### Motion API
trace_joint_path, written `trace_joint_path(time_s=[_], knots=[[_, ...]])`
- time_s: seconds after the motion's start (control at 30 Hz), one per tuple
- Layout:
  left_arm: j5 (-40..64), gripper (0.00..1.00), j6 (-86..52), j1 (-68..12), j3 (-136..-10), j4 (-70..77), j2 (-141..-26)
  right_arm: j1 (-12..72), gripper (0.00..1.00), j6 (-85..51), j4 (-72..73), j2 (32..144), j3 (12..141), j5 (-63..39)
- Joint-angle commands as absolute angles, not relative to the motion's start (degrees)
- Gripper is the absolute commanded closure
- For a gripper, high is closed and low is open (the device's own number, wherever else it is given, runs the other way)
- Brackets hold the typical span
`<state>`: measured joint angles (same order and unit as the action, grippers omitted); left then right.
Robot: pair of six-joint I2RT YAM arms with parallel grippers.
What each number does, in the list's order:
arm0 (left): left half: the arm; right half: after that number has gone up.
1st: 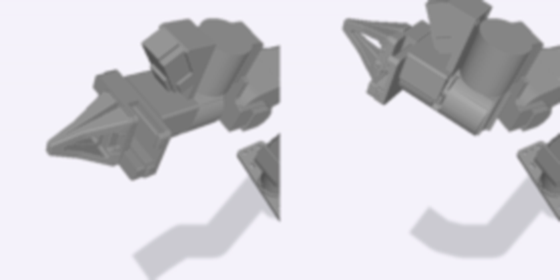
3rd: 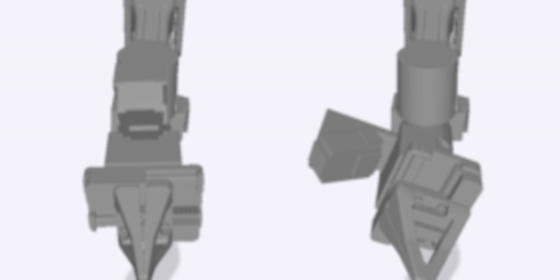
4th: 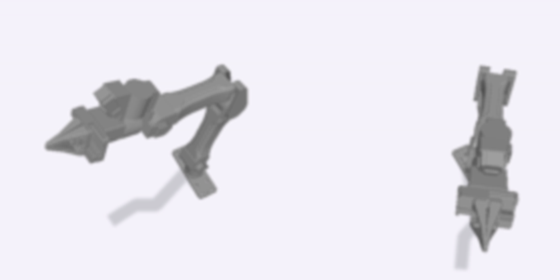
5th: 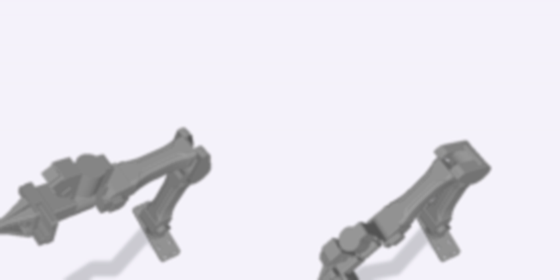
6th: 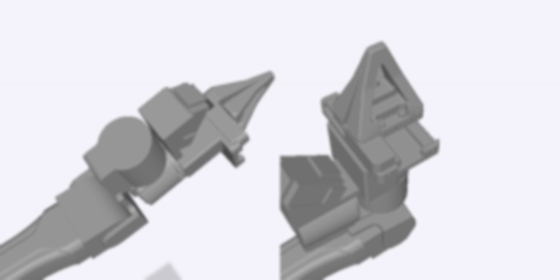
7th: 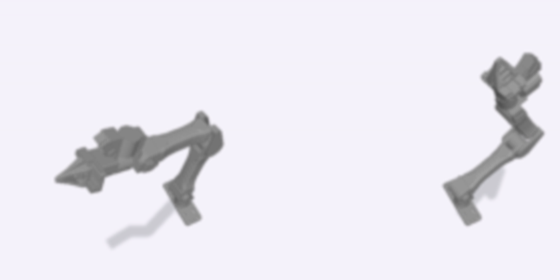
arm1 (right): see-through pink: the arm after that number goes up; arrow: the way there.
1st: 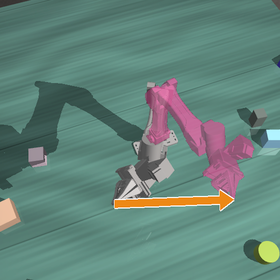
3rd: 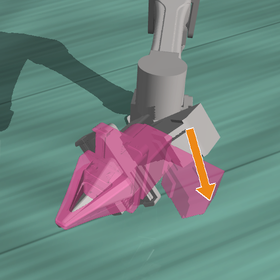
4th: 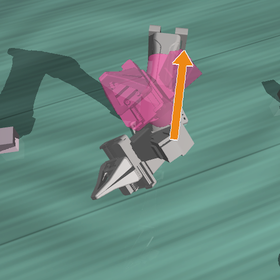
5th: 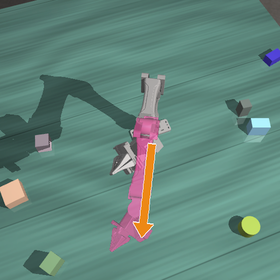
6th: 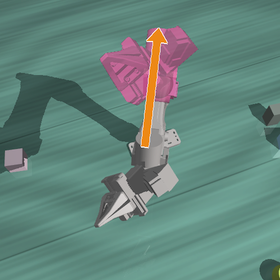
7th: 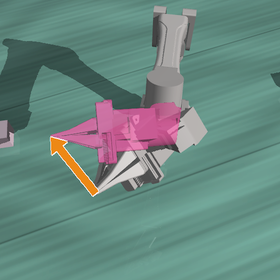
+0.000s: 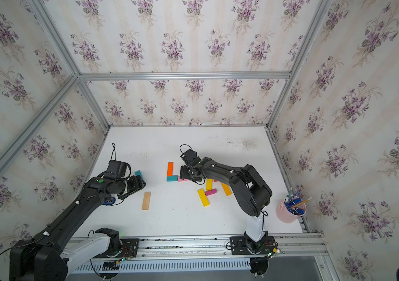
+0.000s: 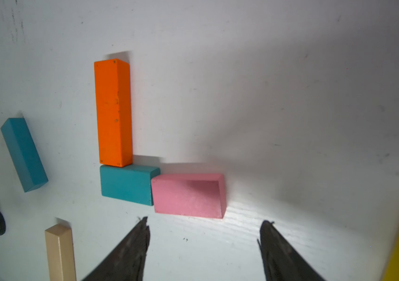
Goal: Assemble the letter h with building blocks
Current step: Assemble the building block at the center of the board.
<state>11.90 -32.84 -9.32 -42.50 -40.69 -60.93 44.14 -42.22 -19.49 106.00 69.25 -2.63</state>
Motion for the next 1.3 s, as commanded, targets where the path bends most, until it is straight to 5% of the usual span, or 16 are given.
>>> trace_joint_path(time_s=[0.0,0.27,1.27], knots=[[11.95,0.22,-32.26,-9.31,-42.54,-40.41,-60.56,45.23,0.31,-44.14,-19.18,103.69,67.84,-1.29],[12.51,0.22,-32.62,-9.23,-42.97,-40.08,-60.95,50.71,0.30,-42.15,-29.53,108.14,69.89,12.27],[12.28,0.22,-32.30,-8.95,-43.16,-40.43,-61.04,50.89,0.29,-40.76,-28.53,112.43,73.40,10.66]])
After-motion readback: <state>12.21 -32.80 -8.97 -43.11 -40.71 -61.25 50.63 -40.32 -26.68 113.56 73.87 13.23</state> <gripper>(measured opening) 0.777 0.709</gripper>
